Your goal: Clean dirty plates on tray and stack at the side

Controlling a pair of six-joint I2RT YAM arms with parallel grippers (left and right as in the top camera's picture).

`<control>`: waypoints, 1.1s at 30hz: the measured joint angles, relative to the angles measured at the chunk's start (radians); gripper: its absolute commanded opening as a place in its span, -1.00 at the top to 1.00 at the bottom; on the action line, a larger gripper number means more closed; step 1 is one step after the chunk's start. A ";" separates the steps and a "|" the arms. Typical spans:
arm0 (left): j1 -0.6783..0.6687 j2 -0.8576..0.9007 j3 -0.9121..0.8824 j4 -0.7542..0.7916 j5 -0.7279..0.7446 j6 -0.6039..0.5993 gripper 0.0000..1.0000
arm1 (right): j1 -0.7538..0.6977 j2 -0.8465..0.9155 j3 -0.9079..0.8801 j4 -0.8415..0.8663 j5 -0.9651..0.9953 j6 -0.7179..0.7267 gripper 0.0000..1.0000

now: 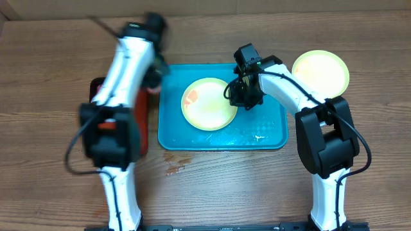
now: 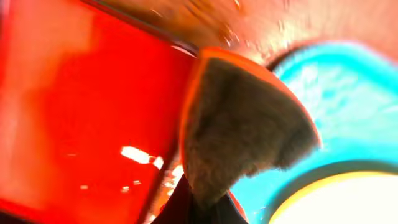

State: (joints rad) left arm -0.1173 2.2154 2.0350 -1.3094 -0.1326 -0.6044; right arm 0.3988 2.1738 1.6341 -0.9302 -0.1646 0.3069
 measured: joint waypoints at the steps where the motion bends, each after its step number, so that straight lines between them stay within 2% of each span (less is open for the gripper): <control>1: 0.036 -0.024 0.005 0.000 0.035 0.005 0.92 | 0.005 0.000 0.021 -0.019 0.033 -0.005 0.93; 2: 0.098 -0.056 0.014 -0.012 0.084 0.017 0.92 | 0.019 -0.002 0.061 -0.048 0.089 -0.017 0.93; 6: 0.199 -0.079 0.015 -0.047 0.143 0.043 0.92 | 0.100 -0.018 0.196 -0.150 0.292 -0.082 0.92; 11: 0.266 -0.078 -0.026 -0.048 0.171 0.086 0.92 | 0.281 -0.045 0.375 -0.254 0.706 -0.174 0.93; 17: 0.292 -0.078 -0.039 -0.045 0.182 0.106 0.92 | 0.452 -0.060 0.414 -0.264 1.150 -0.364 0.92; 22: 0.294 -0.078 -0.039 -0.039 0.186 0.110 0.92 | 0.527 -0.060 0.414 -0.266 1.425 -0.508 0.92; 28: 0.294 -0.078 -0.039 -0.039 0.186 0.111 0.91 | 0.544 -0.060 0.414 -0.266 1.532 -0.579 0.92; 33: 0.294 -0.078 -0.039 -0.039 0.187 0.117 0.92 | 0.507 -0.060 0.414 -0.265 1.349 -0.597 0.92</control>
State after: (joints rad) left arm 0.1768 2.1372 1.9957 -1.3479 0.0540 -0.4870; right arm 0.9062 2.1143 2.0480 -1.1954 1.1843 -0.2897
